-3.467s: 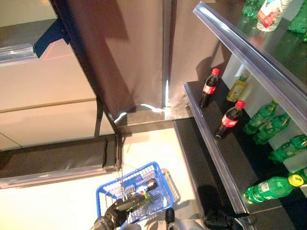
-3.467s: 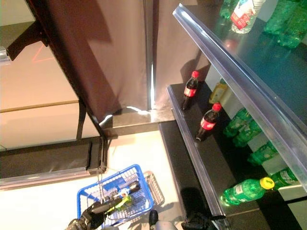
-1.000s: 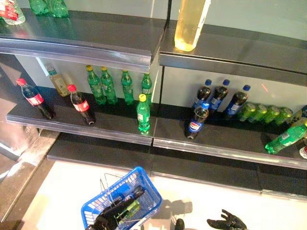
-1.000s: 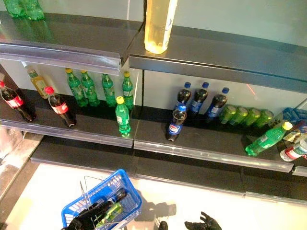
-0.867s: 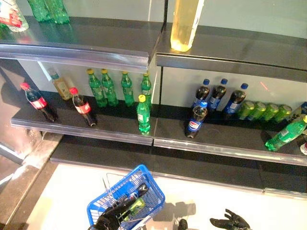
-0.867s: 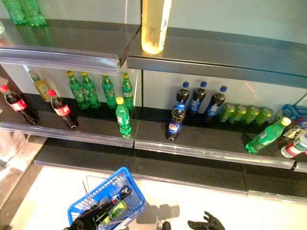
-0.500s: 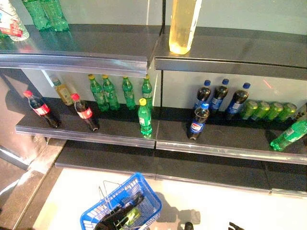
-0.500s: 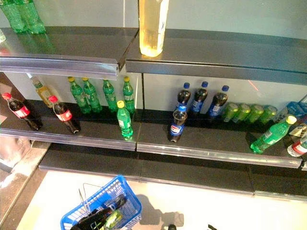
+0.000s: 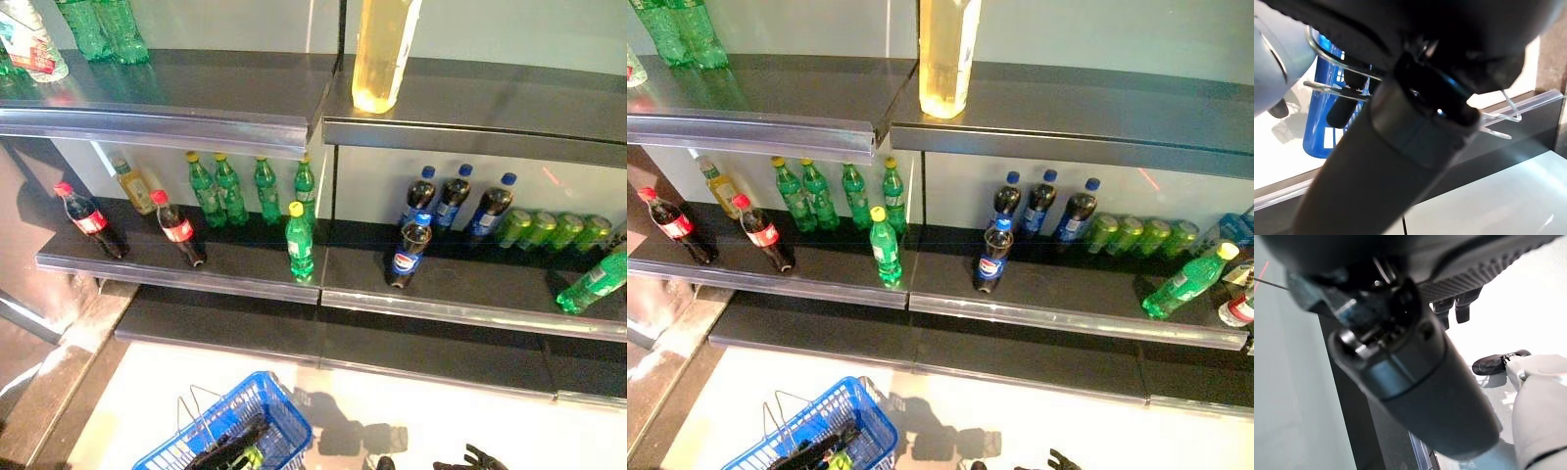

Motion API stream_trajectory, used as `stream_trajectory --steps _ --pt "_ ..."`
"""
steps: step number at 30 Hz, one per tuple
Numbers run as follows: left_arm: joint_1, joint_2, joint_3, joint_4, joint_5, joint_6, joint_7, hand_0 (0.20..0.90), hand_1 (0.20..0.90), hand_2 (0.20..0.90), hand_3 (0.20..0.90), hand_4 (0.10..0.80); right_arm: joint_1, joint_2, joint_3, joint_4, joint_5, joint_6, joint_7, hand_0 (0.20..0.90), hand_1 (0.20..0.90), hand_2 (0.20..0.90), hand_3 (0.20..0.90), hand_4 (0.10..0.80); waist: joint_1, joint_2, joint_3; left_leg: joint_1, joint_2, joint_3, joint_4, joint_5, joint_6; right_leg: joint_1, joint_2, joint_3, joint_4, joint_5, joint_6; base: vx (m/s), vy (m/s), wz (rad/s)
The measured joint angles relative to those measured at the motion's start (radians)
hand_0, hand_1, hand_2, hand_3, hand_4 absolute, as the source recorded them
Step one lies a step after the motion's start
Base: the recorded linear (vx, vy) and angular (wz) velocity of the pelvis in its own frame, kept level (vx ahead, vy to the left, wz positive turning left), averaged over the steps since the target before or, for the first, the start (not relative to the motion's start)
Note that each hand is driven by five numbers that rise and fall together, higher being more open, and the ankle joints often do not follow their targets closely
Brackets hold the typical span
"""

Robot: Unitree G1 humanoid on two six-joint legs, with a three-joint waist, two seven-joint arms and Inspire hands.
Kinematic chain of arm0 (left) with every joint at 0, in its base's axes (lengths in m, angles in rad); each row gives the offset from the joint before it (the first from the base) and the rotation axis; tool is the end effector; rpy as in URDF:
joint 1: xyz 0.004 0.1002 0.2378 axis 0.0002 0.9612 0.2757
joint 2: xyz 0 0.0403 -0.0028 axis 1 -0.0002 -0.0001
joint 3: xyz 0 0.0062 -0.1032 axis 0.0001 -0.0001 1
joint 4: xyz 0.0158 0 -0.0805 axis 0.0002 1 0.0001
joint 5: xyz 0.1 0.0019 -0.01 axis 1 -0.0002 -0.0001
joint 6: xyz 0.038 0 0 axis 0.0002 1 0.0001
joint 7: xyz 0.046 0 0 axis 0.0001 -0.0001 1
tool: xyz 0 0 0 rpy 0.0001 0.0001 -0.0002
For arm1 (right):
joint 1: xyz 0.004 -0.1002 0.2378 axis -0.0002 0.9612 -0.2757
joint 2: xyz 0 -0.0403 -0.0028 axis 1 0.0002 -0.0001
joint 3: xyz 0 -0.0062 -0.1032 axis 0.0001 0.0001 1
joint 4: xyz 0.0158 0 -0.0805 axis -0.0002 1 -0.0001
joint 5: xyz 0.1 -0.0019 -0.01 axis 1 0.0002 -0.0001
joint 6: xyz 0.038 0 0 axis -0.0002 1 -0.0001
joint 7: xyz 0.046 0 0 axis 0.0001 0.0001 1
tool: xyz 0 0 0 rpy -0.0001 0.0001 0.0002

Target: Pick up the drink and place into the basket.

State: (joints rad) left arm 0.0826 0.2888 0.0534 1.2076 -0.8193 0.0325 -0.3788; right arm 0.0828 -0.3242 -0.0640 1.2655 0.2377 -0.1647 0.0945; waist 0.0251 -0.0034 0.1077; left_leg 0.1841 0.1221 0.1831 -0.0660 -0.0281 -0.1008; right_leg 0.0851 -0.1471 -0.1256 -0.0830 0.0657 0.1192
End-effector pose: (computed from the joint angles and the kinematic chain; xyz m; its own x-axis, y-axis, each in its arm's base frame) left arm 0.0437 0.2546 -0.1110 0.5105 0.0004 -0.8599 -0.5898 0.7278 -0.3499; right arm 0.0410 -0.2697 -0.1053 0.3955 -0.2689 -0.8782 0.2512 0.9514 -0.1782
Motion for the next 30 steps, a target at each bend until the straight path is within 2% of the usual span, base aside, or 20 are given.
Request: stream_trajectory --steps 2,4,5,6,7,10,11,12,13,14,15,16,17,18,20,21,23,25,27,30 --pt "-0.027 0.008 0.001 0.001 -0.009 -0.006 -0.001 0.3 0.3 0.3 0.2 0.1 -0.023 -0.013 -0.001 0.004 -0.001 -0.001 0.008 0.9 0.9 0.9 0.9 0.8 0.001 -0.012 0.02 -0.057 -0.007 -0.009 0.142 -0.055 0.014 -0.064 -0.017 0.028 0.126 -0.057 0.0 -0.02 0.096 -0.19" --pt "-0.046 0.008 0.0 0.001 -0.009 -0.008 -0.004 0.3 0.3 0.3 0.2 0.1 -0.041 -0.045 -0.007 0.006 0.001 -0.016 0.014 0.9 0.9 0.9 0.9 0.8 -0.002 0.0 0.042 -0.073 -0.003 -0.012 0.198 -0.101 0.01 -0.104 -0.026 0.052 0.207 -0.094 0.005 0.013 0.05 -0.28" --pt "-0.051 0.009 0.0 0.001 -0.009 -0.008 -0.007 0.3 0.3 0.3 0.2 0.1 -0.049 -0.064 -0.017 0.005 0.003 -0.027 0.016 0.9 0.9 0.9 0.9 0.8 -0.004 0.0 0.054 -0.084 -0.011 0.004 0.232 -0.122 0.018 -0.132 -0.045 0.053 0.258 -0.111 0.014 0.011 0.022 -0.26" --pt "-0.051 0.009 0.0 0.001 -0.009 -0.008 -0.007 0.3 0.3 0.3 0.2 0.1 -0.049 -0.064 -0.017 0.005 0.003 -0.027 0.016 0.9 0.9 0.9 0.9 0.8 -0.004 0.0 0.054 -0.084 -0.011 0.004 0.232 -0.122 0.018 -0.132 -0.045 0.053 0.258 -0.111 0.014 0.012 0.035 -0.46" --pt "-0.049 0.012 0.0 0.001 -0.013 -0.008 -0.007 0.3 0.3 0.3 0.2 0.1 -0.049 -0.078 -0.017 0.007 0.009 -0.034 0.018 0.9 0.9 0.9 0.9 0.8 -0.003 0.002 0.061 -0.096 -0.015 0.033 0.253 -0.142 0.03 -0.164 -0.067 0.045 0.293 -0.118 0.021 -0.011 0.021 -0.37" --pt "-0.068 0.014 -0.002 0.001 -0.028 -0.011 -0.01 0.3 0.3 0.3 0.2 0.1 -0.047 -0.08 -0.017 0.02 0.01 -0.053 0.021 0.9 0.9 0.9 0.9 0.8 -0.012 -0.015 0.084 -0.144 -0.024 0.034 0.317 -0.163 0.028 -0.225 -0.079 0.055 0.356 -0.127 0.017 -0.256 0.035 -0.26" --pt "-0.117 0.015 -0.009 0.001 -0.041 -0.02 -0.026 0.3 0.3 0.3 0.2 0.1 -0.065 -0.081 -0.017 0.025 0.027 -0.071 0.022 0.9 0.9 0.9 0.9 0.8 -0.015 -0.03 0.124 -0.236 -0.038 -0.013 0.414 -0.19 0.034 -0.318 -0.081 0.084 0.424 -0.132 0.016 -0.347 0.044 -0.2" --pt "-0.117 0.015 -0.009 0.001 -0.041 -0.02 -0.026 0.3 0.3 0.3 0.2 0.1 -0.065 -0.081 -0.017 0.025 0.027 -0.071 0.022 0.9 0.9 0.9 0.9 0.8 -0.015 -0.03 0.124 -0.236 -0.038 -0.013 0.414 -0.19 0.034 -0.318 -0.081 0.084 0.424 -0.132 0.016 -0.458 0.086 -0.43" --pt "-0.202 0.017 -0.04 -0.002 -0.074 -0.048 -0.028 0.3 0.3 0.3 0.2 0.1 -0.134 -0.086 -0.016 0.038 0.062 -0.097 0.022 0.9 0.9 0.9 0.9 0.8 -0.023 -0.042 0.195 -0.4 -0.051 -0.055 0.589 -0.219 0.066 -0.449 -0.095 0.113 0.515 -0.121 0.022 -0.214 0.073 -0.25" --pt "-0.246 0.015 -0.043 -0.001 -0.078 -0.05 -0.024 0.3 0.3 0.3 0.2 0.1 -0.172 -0.091 -0.016 0.044 0.081 -0.098 0.021 0.9 0.9 0.9 0.9 0.8 -0.035 -0.033 0.231 -0.459 -0.053 -0.065 0.647 -0.24 0.066 -0.5 -0.101 0.113 0.55 -0.117 0.023 -0.214 0.073 -0.25" --pt "-0.246 0.015 -0.043 -0.001 -0.078 -0.05 -0.024 0.3 0.3 0.3 0.2 0.1 -0.172 -0.091 -0.016 0.044 0.081 -0.098 0.021 0.9 0.9 0.9 0.9 0.8 -0.035 -0.033 0.231 -0.459 -0.053 -0.065 0.647 -0.24 0.066 -0.5 -0.101 0.113 0.55 -0.117 0.023 -0.118 0.071 -0.11" --pt "-0.321 0.012 -0.046 -0.006 -0.093 -0.055 -0.021 0.3 0.3 0.3 0.2 0.1 -0.223 -0.092 -0.014 0.042 0.098 -0.09 0.022 0.9 0.9 0.9 0.9 0.8 -0.044 -0.023 0.29 -0.511 -0.048 -0.057 0.701 -0.288 0.048 -0.568 -0.113 0.127 0.605 -0.124 0.022 -0.073 0.052 -0.18" --pt "-0.33 0.011 -0.047 -0.017 -0.094 -0.058 -0.02 0.3 0.3 0.3 0.2 0.1 -0.239 -0.088 -0.009 0.037 0.101 -0.089 0.022 0.9 0.9 0.9 0.9 0.8 -0.049 -0.021 0.306 -0.53 -0.048 -0.051 0.733 -0.299 0.052 -0.586 -0.118 0.13 0.62 -0.125 0.023 -0.11 0.065 -0.19" --pt "-0.332 0.008 -0.048 -0.034 -0.101 -0.067 -0.019 0.3 0.3 0.3 0.2 0.1 -0.241 -0.088 -0.001 0.021 0.109 -0.09 0.023 0.9 0.9 0.9 0.9 0.8 -0.057 -0.015 0.319 -0.551 -0.044 -0.051 0.755 -0.306 0.057 -0.6 -0.12 0.129 0.631 -0.128 0.03 -0.104 0.047 -0.08" --pt "-0.342 0.009 -0.051 -0.065 -0.118 -0.091 -0.019 0.3 0.3 0.3 0.2 0.1 -0.239 -0.089 0.008 -0.009 0.115 -0.102 0.033 0.9 0.9 0.9 0.9 0.8 -0.06 -0.004 0.345 -0.595 -0.043 -0.05 0.791 -0.312 0.068 -0.644 -0.129 0.141 0.705 -0.161 0.016 -0.209 0.07 0.01" --pt "-0.342 0.011 -0.072 -0.071 -0.142 -0.104 -0.019 0.3 0.3 0.3 0.2 0.1 -0.24 -0.09 0.018 -0.01 0.116 -0.105 0.034 0.9 0.9 0.9 0.9 0.8 -0.057 0.0 0.353 -0.617 -0.043 -0.051 0.802 -0.312 0.063 -0.668 -0.13 0.149 0.72 -0.17 0.03 -0.21 0.057 -0.06" --pt "-0.342 0.011 -0.088 -0.08 -0.172 -0.118 -0.019 0.3 0.3 0.3 0.2 0.1 -0.25 -0.096 0.037 -0.009 0.118 -0.111 0.036 0.9 0.9 0.9 0.9 0.8 -0.057 0.008 0.36 -0.637 -0.04 -0.053 0.803 -0.308 0.053 -0.69 -0.121 0.152 0.722 -0.171 0.033 -0.138 0.034 -0.12" --pt "-0.343 0.0 -0.1 -0.084 -0.218 -0.128 -0.013 0.3 0.3 0.3 0.2 0.1 -0.3 -0.103 0.054 -0.011 0.121 -0.119 0.04 0.9 0.9 0.9 0.9 0.8 -0.059 0.019 0.386 -0.677 -0.038 -0.057 0.807 -0.293 0.033 -0.738 -0.096 0.159 0.724 -0.142 0.01 -0.177 0.043 -0.2" --pt "-0.358 0.001 -0.117 -0.107 -0.247 -0.139 -0.016 0.3 0.3 0.3 0.2 0.1 -0.32 -0.123 0.073 -0.023 0.134 -0.117 0.04 0.9 0.9 0.9 0.9 0.8 -0.055 0.019 0.392 -0.711 -0.032 -0.082 0.822 -0.293 0.027 -0.771 -0.09 0.159 0.728 -0.138 0.005 -0.052 0.001 -0.13" --pt "-0.389 -0.006 -0.12 -0.111 -0.25 -0.133 -0.013 0.3 0.3 0.3 0.2 0.1 -0.347 -0.132 0.072 -0.044 0.163 -0.117 0.039 0.9 0.9 0.9 0.9 0.8 -0.056 0.014 0.409 -0.729 -0.033 -0.086 0.848 -0.298 0.026 -0.787 -0.095 0.157 0.757 -0.146 0.002 0.008 -0.01 0.03"
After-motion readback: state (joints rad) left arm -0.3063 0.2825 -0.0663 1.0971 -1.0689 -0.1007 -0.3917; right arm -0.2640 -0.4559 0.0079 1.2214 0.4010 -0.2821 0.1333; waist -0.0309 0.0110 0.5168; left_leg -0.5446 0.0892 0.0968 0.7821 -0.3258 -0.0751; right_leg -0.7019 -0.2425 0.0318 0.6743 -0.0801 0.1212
